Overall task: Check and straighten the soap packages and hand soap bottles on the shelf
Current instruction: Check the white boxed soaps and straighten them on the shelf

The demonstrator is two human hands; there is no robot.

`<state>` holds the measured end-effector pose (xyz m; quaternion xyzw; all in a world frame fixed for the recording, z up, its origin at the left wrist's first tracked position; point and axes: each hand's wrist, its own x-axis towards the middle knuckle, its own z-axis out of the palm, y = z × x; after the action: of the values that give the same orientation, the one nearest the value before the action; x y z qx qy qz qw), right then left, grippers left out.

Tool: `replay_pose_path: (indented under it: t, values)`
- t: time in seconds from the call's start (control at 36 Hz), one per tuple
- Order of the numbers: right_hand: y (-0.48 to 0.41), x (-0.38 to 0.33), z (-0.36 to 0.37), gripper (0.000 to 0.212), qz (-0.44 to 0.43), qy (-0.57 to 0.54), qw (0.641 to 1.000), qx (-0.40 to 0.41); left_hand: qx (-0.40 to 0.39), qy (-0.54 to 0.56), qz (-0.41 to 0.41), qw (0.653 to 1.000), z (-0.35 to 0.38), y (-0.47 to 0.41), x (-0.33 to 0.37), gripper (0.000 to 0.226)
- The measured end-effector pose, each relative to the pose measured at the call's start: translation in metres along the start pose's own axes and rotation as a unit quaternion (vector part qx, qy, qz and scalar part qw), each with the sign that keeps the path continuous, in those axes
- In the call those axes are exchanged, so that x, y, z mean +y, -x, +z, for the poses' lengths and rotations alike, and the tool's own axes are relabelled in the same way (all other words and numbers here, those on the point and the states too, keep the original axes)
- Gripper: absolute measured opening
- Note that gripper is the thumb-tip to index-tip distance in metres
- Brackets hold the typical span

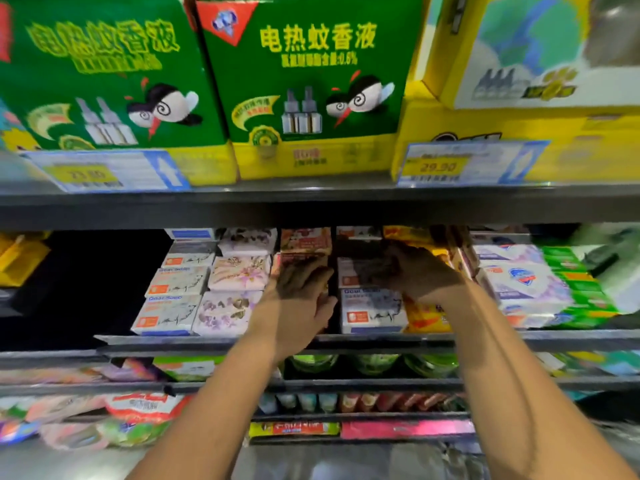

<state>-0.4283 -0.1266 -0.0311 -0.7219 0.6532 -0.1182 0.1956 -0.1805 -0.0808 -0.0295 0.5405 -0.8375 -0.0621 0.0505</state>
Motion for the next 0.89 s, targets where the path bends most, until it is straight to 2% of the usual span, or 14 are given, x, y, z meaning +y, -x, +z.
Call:
replay_pose_path:
  t: [0.11,0.25,0.39,0.47,0.56,0.61,0.67,0.69,0.75,0.81,0.89]
  values:
    - [0.000,-0.007,-0.007,0.043,-0.001,-0.014,1.000,0.005,-0.014,-0.013,-0.006,1.000,-0.004,0.002,0.005,0.086]
    - [0.006,-0.020,-0.022,0.048,-0.009,-0.038,0.999,0.018,-0.001,0.012,-0.006,1.000,-0.005,0.004,0.004,0.080]
    - [0.022,-0.030,-0.029,0.038,0.003,-0.152,0.988,0.041,-0.018,-0.008,-0.018,1.000,-0.003,0.002,0.005,0.087]
    - [0.026,-0.030,-0.019,0.038,0.005,-0.200,0.976,0.080,-0.044,-0.032,-0.030,0.998,-0.001,0.000,0.005,0.093]
    - [0.035,-0.031,-0.014,0.033,-0.014,-0.198,0.967,0.159,-0.020,0.001,-0.034,0.999,-0.004,0.002,0.005,0.084]
    - [0.043,-0.034,-0.014,0.032,-0.037,-0.221,0.947,0.232,-0.013,0.120,-0.049,0.991,-0.011,0.004,0.002,0.063]
    - [0.052,-0.040,-0.018,0.031,-0.042,-0.309,0.912,0.268,-0.010,0.261,-0.061,0.963,-0.020,0.007,0.001,0.076]
    - [0.057,-0.044,-0.021,0.027,-0.039,-0.373,0.889,0.263,0.003,0.289,-0.055,0.956,-0.024,0.010,0.001,0.086]
    - [0.066,-0.050,-0.029,0.021,-0.010,-0.479,0.848,0.228,0.045,0.283,-0.019,0.958,-0.030,0.015,0.004,0.096]
    - [0.074,-0.053,-0.032,0.016,0.022,-0.515,0.834,0.194,0.096,0.253,0.048,0.962,-0.035,0.020,0.009,0.095]
    - [0.088,-0.056,-0.028,0.014,0.058,-0.579,0.801,0.137,0.193,0.244,0.163,0.936,-0.029,0.025,0.016,0.062]
